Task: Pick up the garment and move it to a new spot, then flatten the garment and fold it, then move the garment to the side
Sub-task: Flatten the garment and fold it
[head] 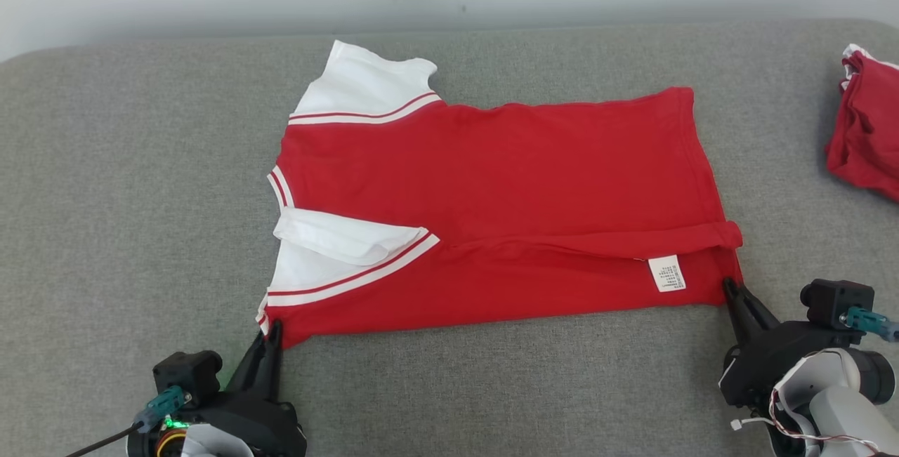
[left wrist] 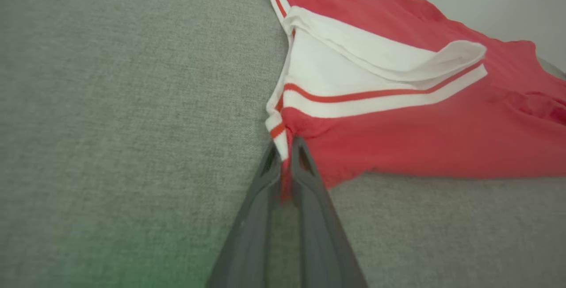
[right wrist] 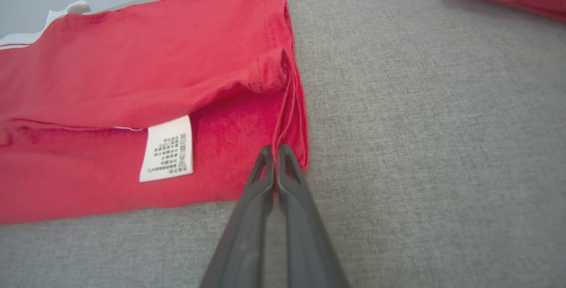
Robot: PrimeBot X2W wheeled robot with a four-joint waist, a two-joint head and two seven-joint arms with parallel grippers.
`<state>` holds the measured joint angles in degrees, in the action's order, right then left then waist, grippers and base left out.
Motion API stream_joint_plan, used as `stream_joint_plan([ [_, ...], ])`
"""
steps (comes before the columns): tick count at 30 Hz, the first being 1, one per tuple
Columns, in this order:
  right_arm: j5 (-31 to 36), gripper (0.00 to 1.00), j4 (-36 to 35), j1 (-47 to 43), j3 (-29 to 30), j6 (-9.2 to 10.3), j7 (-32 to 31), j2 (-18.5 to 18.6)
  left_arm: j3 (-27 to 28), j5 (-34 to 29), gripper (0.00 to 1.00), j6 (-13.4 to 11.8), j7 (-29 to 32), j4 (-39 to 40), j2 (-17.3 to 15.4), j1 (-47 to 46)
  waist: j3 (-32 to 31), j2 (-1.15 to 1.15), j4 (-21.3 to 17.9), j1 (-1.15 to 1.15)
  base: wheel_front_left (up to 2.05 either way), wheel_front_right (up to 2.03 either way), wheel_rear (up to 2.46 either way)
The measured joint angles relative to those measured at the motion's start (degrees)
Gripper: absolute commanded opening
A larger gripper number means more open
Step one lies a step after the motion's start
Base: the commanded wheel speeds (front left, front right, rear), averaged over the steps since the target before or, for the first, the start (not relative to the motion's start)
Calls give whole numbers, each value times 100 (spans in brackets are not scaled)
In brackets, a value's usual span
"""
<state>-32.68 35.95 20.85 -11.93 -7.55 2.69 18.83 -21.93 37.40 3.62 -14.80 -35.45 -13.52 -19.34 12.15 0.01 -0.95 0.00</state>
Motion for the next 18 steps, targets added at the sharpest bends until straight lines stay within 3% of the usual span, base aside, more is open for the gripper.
stream_joint_plan([
  [8, -186, 0, -42, -291, -20, 0, 246, 19, 96, -18, 0, 33, -8, 81, 69, 218, -298, 0, 48, 0, 0, 0, 0],
  [18, -302, 0, -957, -1460, 400, 0, 94, 101, 417, 55, 0, -233, -16, 977, 32, 1407, -780, -2, 140, -1, 0, 0, 0],
])
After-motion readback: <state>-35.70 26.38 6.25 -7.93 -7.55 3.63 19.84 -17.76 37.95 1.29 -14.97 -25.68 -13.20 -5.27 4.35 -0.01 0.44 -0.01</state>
